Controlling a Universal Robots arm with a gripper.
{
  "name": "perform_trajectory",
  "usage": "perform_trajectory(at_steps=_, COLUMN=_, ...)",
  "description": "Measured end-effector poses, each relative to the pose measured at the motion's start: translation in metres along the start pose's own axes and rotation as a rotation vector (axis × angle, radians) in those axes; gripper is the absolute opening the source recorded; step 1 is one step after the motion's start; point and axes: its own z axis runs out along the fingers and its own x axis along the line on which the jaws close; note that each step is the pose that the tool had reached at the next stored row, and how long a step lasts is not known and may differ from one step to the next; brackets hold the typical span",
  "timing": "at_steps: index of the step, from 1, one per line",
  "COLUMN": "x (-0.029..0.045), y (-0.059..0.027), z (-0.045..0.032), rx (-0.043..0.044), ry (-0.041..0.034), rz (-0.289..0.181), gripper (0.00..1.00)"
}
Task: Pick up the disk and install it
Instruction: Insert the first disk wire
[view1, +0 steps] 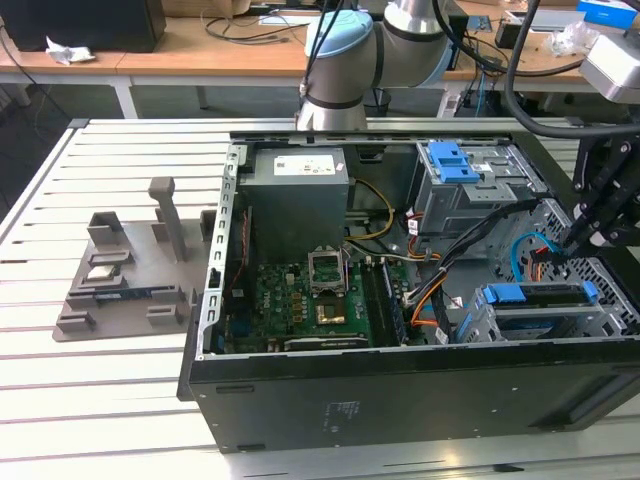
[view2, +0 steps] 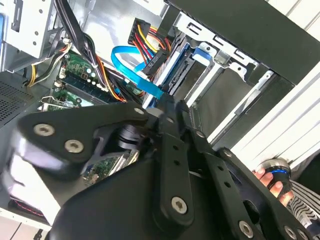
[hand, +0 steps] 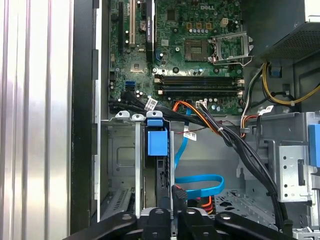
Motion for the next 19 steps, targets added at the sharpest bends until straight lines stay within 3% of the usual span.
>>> perform_trajectory(at_steps=4, x=0.0, y=-0.0001, z=0.0, rx=0.0, ry=0.0, rz=0.0, gripper=0.36)
perform_trajectory(at_steps=6, x=-0.0108, y=-0.0047, z=0.0012, rx=-0.0006, ry=0.0041, rz=0.0, gripper=0.36)
perform_trajectory(at_steps=8, x=-0.0192, y=-0.0147, z=0.0057, rx=-0.0022, ry=0.0216, rz=0.002, gripper=0.36)
perform_trajectory(at_steps=9, x=-0.0224, y=-0.0172, z=0.0085, rx=-0.0028, ry=0.0263, rz=0.002, gripper=0.36)
perform_trajectory(at_steps=13, x=-0.0291, y=-0.0204, z=0.0185, rx=-0.0057, ry=0.0261, rz=0.002, gripper=0.36)
perform_trajectory(at_steps=16, x=-0.0292, y=-0.0228, z=0.0222, rx=-0.006, ry=0.0268, rz=0.002, gripper=0.36)
perform_trajectory(at_steps=19, x=-0.0288, y=-0.0234, z=0.0248, rx=-0.0059, ry=0.0324, rz=0.002, gripper=0.36)
